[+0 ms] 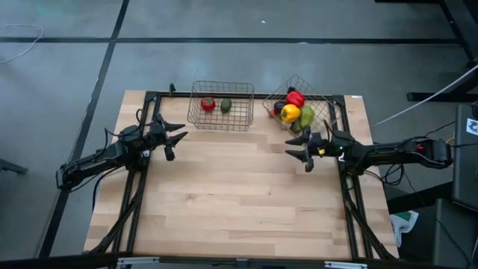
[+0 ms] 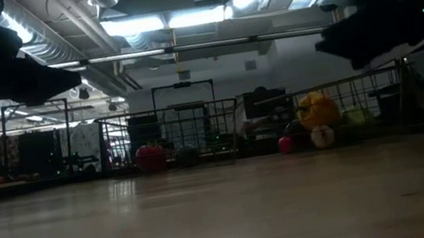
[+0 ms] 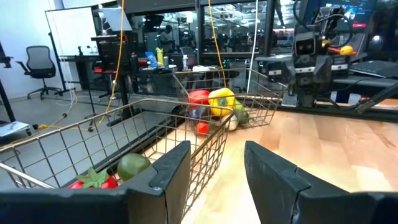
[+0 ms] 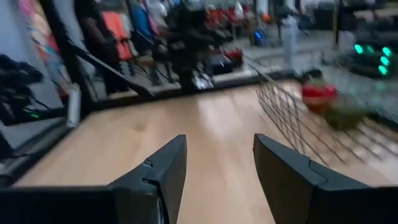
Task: Sort produce into baskets
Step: Adjust the right gold wire basket
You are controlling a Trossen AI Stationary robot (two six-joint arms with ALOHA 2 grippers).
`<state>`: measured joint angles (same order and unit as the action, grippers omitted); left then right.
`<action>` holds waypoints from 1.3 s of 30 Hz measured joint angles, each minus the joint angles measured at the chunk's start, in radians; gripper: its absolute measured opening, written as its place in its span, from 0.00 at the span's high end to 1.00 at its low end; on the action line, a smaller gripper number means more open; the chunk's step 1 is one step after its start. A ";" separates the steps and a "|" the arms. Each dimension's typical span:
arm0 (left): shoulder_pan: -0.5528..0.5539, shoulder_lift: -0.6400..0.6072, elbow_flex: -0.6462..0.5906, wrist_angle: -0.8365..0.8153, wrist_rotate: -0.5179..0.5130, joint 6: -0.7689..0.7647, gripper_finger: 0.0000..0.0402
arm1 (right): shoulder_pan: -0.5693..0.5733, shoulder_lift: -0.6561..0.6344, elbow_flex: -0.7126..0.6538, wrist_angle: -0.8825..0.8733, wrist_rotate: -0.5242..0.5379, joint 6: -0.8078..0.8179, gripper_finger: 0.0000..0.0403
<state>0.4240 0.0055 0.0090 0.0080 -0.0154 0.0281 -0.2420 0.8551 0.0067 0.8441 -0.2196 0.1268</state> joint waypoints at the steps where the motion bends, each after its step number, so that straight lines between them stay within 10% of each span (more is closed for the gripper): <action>1: 0.000 0.000 0.000 0.000 0.000 -0.001 0.63 | 0.000 0.000 0.000 0.024 -0.011 0.000 0.54; 23: 0.000 0.000 0.000 0.001 0.000 -0.001 0.63 | 0.000 -0.325 0.000 -0.194 -0.081 -0.107 0.54; 34: 0.000 0.000 0.000 0.001 0.000 0.000 0.63 | 0.000 -0.406 0.008 -0.201 0.579 -0.111 0.54; 39: 0.000 0.000 0.000 0.001 0.000 0.000 0.63 | -0.001 -0.405 0.020 -0.267 0.564 -0.110 0.54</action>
<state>0.4236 0.0055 0.0090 0.0093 -0.0151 0.0280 -0.2432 0.4503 0.0268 0.5768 0.3442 0.0165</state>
